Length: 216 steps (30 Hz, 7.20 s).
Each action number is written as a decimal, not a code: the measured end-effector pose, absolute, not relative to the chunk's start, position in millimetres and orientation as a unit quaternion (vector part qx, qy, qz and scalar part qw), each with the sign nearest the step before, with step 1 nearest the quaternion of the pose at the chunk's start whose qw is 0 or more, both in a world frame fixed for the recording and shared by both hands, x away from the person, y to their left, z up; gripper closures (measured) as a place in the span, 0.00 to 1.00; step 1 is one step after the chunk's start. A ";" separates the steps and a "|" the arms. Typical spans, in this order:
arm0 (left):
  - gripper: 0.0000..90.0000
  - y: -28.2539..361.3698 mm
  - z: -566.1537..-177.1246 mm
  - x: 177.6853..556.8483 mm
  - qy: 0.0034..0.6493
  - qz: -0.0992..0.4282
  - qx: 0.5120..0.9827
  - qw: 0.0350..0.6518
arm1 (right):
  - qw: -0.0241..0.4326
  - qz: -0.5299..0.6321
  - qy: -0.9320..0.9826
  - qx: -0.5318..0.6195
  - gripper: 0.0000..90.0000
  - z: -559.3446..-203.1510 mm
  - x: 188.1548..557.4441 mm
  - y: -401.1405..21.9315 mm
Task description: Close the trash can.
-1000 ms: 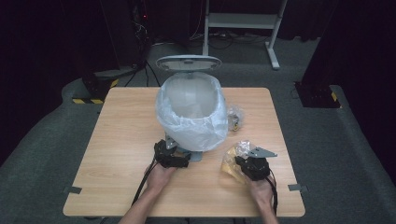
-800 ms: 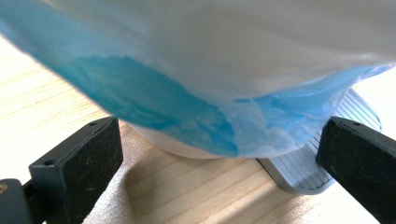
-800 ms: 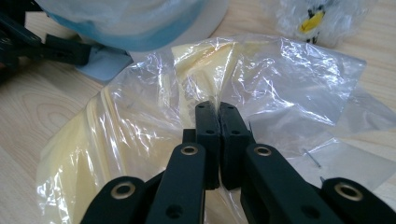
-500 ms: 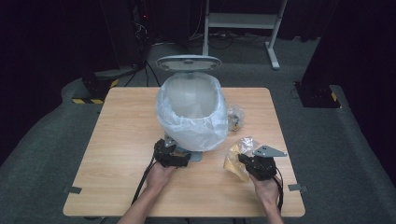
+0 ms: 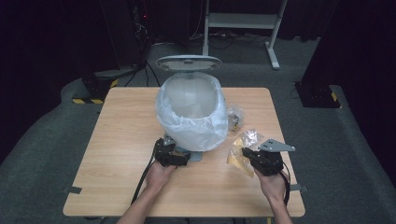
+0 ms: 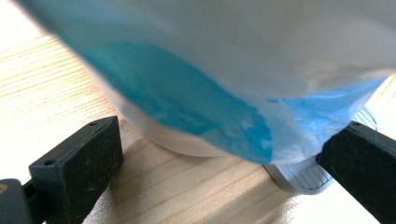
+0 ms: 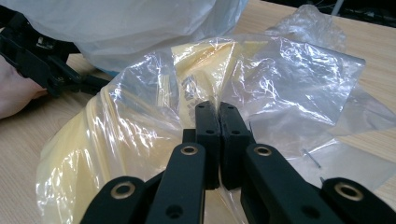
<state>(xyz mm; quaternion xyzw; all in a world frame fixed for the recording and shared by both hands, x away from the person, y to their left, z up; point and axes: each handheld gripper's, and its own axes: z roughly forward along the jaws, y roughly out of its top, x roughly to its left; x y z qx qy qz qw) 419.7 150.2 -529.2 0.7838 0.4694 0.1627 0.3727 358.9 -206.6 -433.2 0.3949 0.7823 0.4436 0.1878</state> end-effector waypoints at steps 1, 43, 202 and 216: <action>0.01 150.3 -529.2 419.8 0.469 0.162 0.784 0.373 | 0.188 0.445 0.781 0.396 0.98 -432.1 358.7 -207.1; 0.01 150.7 -529.2 420.2 0.470 0.158 0.784 0.373 | 0.188 0.508 0.769 0.341 0.98 -342.9 370.8 -208.1; 0.01 151.5 -529.1 420.4 0.467 0.158 0.788 0.370 | 0.235 0.518 0.716 0.405 0.39 -383.9 433.0 -186.9; 0.01 151.5 -529.2 420.3 0.467 0.158 0.788 0.370 | 0.227 0.491 0.726 0.425 0.36 -409.8 446.3 -184.2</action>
